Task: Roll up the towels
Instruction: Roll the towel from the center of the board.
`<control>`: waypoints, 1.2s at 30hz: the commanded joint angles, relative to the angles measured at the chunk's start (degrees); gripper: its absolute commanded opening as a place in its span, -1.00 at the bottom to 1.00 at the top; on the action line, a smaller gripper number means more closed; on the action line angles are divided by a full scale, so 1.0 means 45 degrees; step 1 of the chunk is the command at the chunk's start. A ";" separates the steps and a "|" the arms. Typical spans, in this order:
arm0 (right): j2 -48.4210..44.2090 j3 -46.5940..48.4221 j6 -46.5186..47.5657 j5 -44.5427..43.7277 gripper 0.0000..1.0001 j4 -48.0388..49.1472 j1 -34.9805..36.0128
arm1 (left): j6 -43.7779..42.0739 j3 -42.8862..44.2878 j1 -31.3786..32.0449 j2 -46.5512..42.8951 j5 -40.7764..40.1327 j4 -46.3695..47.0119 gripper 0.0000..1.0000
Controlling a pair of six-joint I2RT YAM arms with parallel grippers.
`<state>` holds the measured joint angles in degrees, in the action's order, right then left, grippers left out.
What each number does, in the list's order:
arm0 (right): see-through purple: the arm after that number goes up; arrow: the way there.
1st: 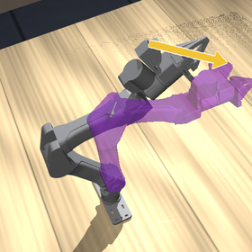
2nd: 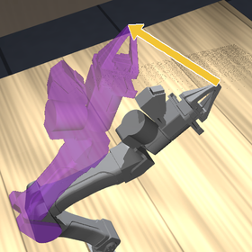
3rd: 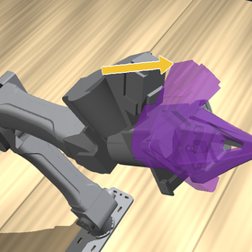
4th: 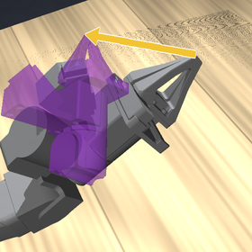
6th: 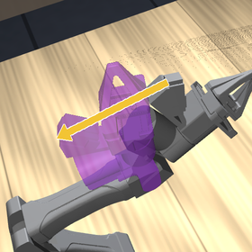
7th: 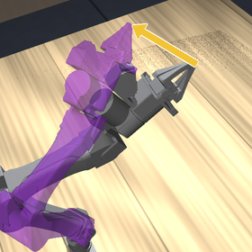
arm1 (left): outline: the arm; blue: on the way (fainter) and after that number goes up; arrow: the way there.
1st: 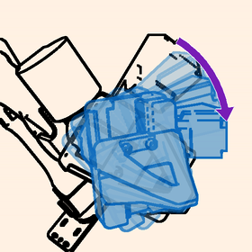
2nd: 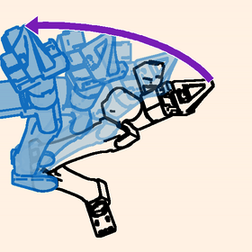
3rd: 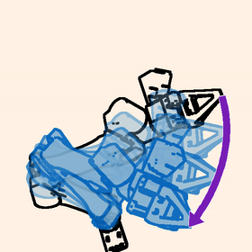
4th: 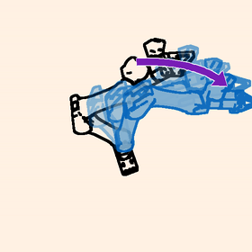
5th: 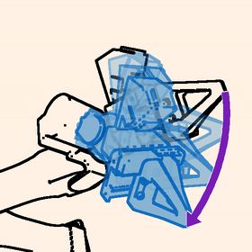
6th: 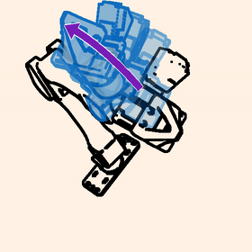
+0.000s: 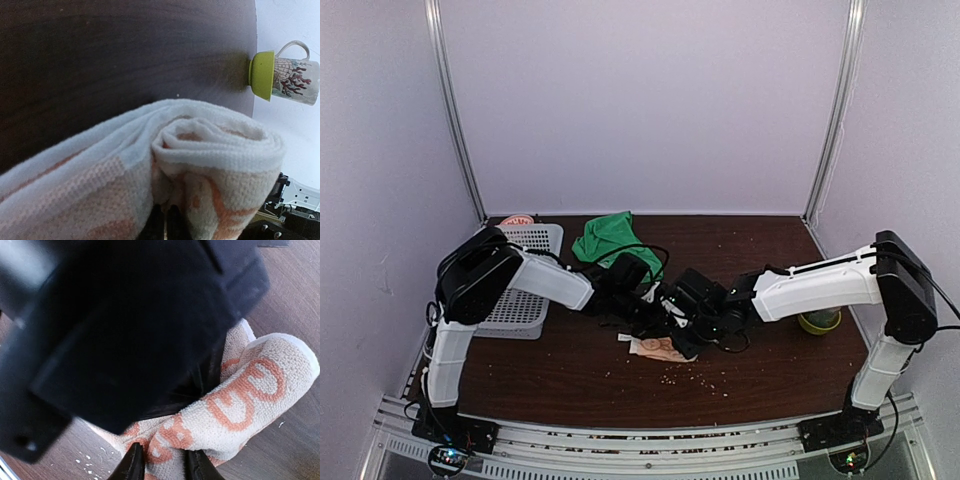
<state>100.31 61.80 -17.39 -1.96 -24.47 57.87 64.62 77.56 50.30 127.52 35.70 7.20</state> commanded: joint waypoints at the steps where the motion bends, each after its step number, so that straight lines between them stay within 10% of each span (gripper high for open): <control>1: 0.0242 -0.0046 -0.0143 -0.0224 -0.34 0.0244 -0.0032 | -0.0532 -0.0324 -0.0218 -0.0899 -0.0125 -0.0800 -0.85; 9: 0.0303 -0.0159 -0.0118 0.0056 0.07 0.0633 -0.0032 | -0.0684 -0.1105 -0.0421 -0.1894 -0.0284 -0.1151 -0.78; 36: 0.0676 -0.0516 0.0564 0.2026 0.16 0.1824 -0.0071 | -0.0262 -0.0639 -0.0807 -0.1829 0.0015 -0.0081 -0.80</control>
<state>101.71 60.42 -15.55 5.39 -16.88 57.52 62.94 72.18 46.92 116.95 33.85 3.33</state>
